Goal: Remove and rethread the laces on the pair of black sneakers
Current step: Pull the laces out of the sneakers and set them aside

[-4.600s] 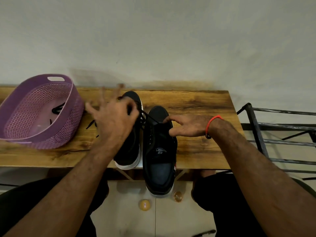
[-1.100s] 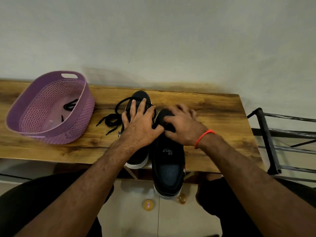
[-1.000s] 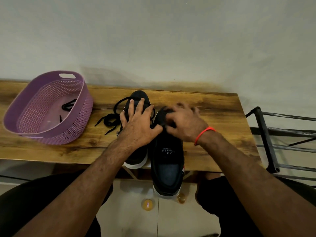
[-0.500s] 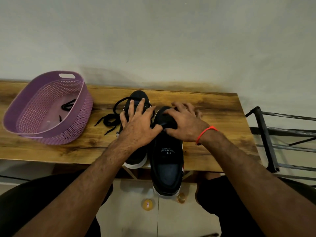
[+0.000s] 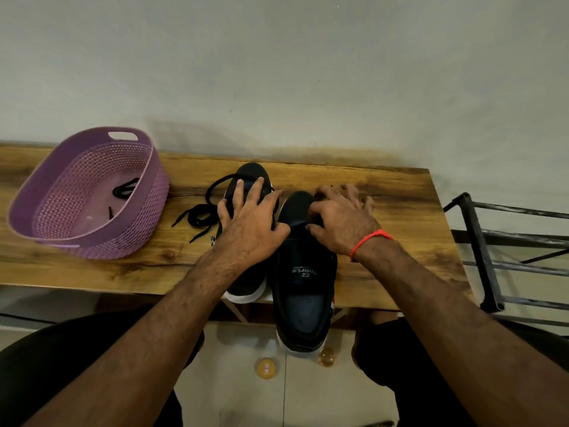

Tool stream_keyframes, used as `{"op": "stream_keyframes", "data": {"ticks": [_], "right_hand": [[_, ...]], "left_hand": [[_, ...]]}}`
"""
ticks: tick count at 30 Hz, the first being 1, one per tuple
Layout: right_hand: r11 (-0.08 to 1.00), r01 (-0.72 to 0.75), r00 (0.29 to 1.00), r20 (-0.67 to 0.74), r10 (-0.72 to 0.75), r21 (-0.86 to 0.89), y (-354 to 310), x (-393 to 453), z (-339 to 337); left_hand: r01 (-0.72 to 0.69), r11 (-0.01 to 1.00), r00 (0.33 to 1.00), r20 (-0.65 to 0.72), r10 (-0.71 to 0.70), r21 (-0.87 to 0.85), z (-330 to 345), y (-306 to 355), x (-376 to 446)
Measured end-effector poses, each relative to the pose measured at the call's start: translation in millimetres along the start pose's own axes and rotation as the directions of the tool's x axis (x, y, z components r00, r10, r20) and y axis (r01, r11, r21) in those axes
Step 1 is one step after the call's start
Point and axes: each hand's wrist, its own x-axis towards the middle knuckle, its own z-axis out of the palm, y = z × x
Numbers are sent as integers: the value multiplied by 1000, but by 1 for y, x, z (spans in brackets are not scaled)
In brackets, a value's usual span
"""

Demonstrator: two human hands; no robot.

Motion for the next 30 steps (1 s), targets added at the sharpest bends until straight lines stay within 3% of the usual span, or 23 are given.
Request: {"op": "stream_keyframes", "data": {"ticks": [8, 12, 17, 24, 30], "right_hand": [[998, -4, 991, 129, 13, -66, -2, 0, -1], [999, 21, 1000, 15, -22, 37, -2, 2, -4], [962, 1, 991, -126, 34, 272, 6, 5, -14], [879, 81, 973, -227, 31, 470, 3, 7, -14], [969, 16, 998, -68, 1, 245, 2, 5, -6]], "left_hand": [[-16, 1000, 1000, -8, 16, -16, 3, -1, -1], [-14, 1000, 999, -32, 14, -4, 3, -4, 1], [-18, 1000, 999, -43, 18, 7, 3, -3, -1], [-5, 1000, 1000, -20, 5, 18, 1, -3, 1], [-7, 1000, 1000, -25, 7, -1, 3, -4, 1]]}}
